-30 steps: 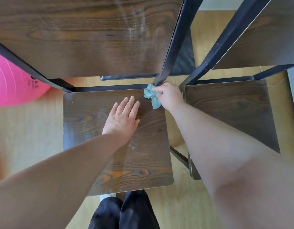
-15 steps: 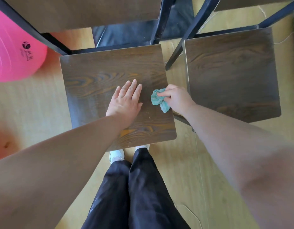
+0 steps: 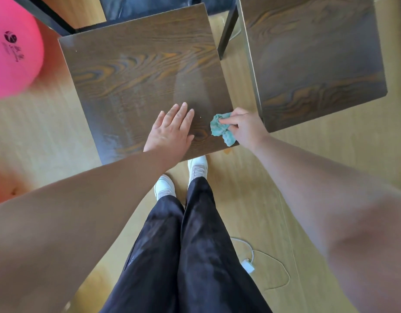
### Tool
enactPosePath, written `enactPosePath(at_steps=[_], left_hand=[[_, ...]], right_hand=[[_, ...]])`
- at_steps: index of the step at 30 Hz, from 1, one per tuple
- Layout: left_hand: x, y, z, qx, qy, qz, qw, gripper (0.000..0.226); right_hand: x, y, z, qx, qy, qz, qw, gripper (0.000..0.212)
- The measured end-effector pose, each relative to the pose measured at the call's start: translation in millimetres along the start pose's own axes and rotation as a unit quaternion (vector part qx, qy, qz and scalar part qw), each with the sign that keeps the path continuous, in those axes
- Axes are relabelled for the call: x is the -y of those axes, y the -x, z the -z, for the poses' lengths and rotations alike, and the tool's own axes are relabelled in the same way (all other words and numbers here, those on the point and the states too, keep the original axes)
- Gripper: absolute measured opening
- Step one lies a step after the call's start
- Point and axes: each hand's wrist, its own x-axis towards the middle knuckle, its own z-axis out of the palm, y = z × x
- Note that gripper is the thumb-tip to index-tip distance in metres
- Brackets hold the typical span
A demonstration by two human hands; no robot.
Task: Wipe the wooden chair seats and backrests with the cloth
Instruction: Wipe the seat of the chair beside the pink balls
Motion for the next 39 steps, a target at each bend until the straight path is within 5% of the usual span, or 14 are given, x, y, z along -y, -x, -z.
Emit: enactPosePath(at_steps=[39], left_hand=[[118.5, 127.4, -57.1, -0.043, 0.107, 0.161, 0.980, 0.061]], right_hand=[[96.4, 30.4, -111.8, -0.158, -0.105, -0.159, 0.969, 0.029]])
